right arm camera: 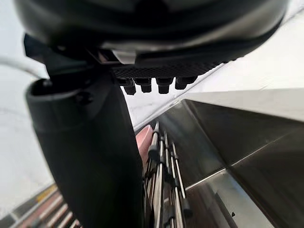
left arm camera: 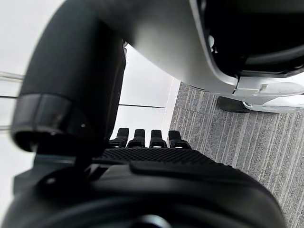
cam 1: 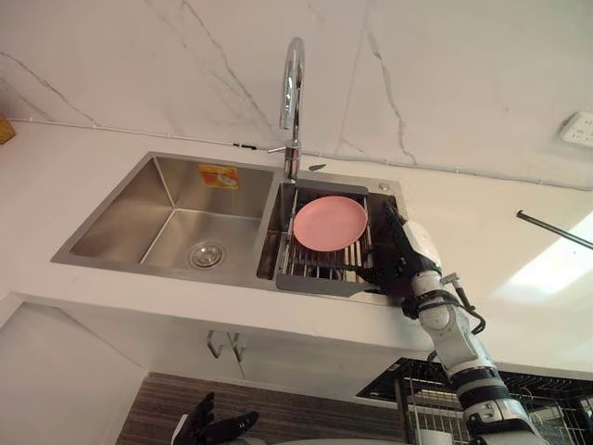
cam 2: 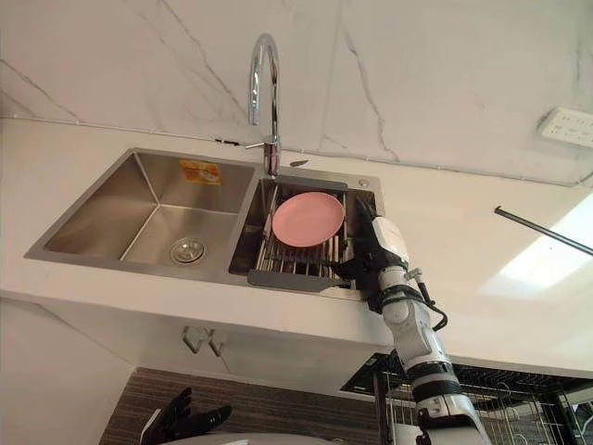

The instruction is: Walk over to the sink, pick up the cup, carry it to the dishwasher, place the cup inside the dishwasher, then close the dishwasher door

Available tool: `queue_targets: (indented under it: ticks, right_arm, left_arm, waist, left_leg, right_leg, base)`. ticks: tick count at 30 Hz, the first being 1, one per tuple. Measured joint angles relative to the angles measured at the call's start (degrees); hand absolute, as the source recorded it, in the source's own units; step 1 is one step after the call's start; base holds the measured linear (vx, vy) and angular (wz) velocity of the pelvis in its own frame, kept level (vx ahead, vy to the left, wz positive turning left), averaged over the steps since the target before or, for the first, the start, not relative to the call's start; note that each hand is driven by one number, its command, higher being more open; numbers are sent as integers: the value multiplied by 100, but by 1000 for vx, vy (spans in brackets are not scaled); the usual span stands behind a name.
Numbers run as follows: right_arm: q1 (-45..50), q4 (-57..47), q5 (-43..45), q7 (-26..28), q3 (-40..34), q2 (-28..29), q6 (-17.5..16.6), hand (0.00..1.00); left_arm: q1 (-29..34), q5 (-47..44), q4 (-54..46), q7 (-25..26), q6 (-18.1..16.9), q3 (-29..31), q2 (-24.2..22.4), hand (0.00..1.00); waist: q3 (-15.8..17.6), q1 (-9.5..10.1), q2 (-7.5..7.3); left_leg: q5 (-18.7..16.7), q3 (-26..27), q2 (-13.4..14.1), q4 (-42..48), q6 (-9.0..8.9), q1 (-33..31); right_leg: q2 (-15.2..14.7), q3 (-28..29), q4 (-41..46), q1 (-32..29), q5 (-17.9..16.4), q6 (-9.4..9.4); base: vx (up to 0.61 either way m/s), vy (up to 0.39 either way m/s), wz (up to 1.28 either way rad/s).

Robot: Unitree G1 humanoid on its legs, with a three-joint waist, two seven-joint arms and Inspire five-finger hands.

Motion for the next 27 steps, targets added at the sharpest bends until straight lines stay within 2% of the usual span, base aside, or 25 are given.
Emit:
queue_targets:
  ticks: [4,13,19,27]
  right_arm:
    - [-218,182,-152,-1,141,-2,34,100]
    - [-720,478,-700,-20,294,-10,164,100]
    - [-1002,770,-1235,-139,469,-16,231,100]
    - [-1415,952,-1462,-139,619,-129,286,100]
  left_arm:
    - [3,1,-62,-9,10,74,-1,100]
    - [2,1,-133,-28,17,74,5,100]
    - [2,0,-278,-81,39,116,40,100]
    - [-2,-6,-461,-108,36,179,34,100]
  waist:
    - [65,60,-65]
    - [108,143,-86]
    - [220,241,-177]
    - [425,303,-241]
  left_leg:
    - [7,-11,-8,-15,-4,2]
    - [19,-64,-21,-17,14,-8]
    - [29,-121,-25,-18,16,-37]
    - [36,-150,-48,-17,6,-199]
  right_leg:
    - [-9,-11,4,0,1,3]
    - [-20,-58,17,1,11,18]
    - [-20,-91,29,-3,18,27]
    - [-27,-93,32,-152,62,58]
  base:
    - [-9,4,1]
    - [-8,4,2]
    - [-25,4,4]
    - [-21,6,2]
